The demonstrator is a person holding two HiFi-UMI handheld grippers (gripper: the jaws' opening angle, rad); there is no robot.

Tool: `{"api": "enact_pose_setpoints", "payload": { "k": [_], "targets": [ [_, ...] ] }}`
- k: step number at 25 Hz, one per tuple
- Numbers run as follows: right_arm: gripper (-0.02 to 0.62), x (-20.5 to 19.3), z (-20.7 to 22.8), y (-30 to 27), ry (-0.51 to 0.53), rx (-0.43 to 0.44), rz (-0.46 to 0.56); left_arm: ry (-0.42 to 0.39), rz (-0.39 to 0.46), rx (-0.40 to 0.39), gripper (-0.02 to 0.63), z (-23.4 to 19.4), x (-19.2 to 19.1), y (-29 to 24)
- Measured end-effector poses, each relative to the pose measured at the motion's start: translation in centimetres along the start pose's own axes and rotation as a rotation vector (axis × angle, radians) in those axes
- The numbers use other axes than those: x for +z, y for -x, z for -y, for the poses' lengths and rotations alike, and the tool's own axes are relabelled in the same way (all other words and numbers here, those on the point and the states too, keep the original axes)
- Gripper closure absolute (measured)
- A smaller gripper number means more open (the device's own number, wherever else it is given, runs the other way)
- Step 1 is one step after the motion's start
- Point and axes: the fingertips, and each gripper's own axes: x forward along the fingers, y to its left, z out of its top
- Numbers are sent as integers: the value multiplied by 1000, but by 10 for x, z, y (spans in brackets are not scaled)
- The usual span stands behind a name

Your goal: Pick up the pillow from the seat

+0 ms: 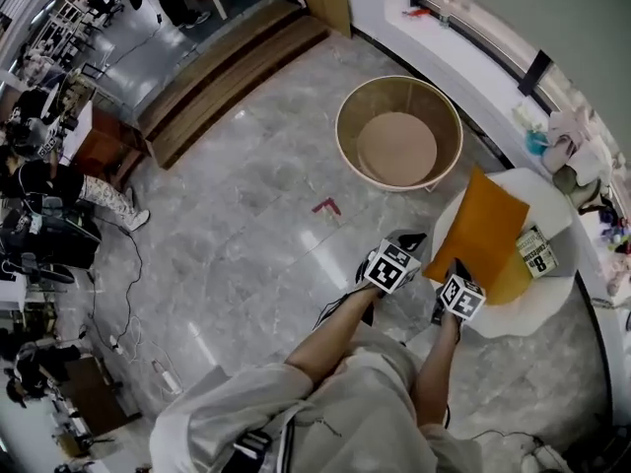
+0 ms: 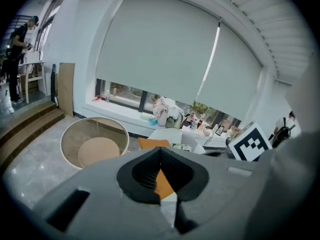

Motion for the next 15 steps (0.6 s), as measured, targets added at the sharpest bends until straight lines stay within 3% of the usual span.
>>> {"api": "enact_pose_setpoints", "payload": {
  "k": [7,15],
  "targets": [
    [588,25,12,-22,-40,-124,-9,18,-35,-101,597,-34,21,-34],
    [588,25,32,-35,-136,-245,-17,11,-117,-229,597,-47,25,-90]
  ]
}}
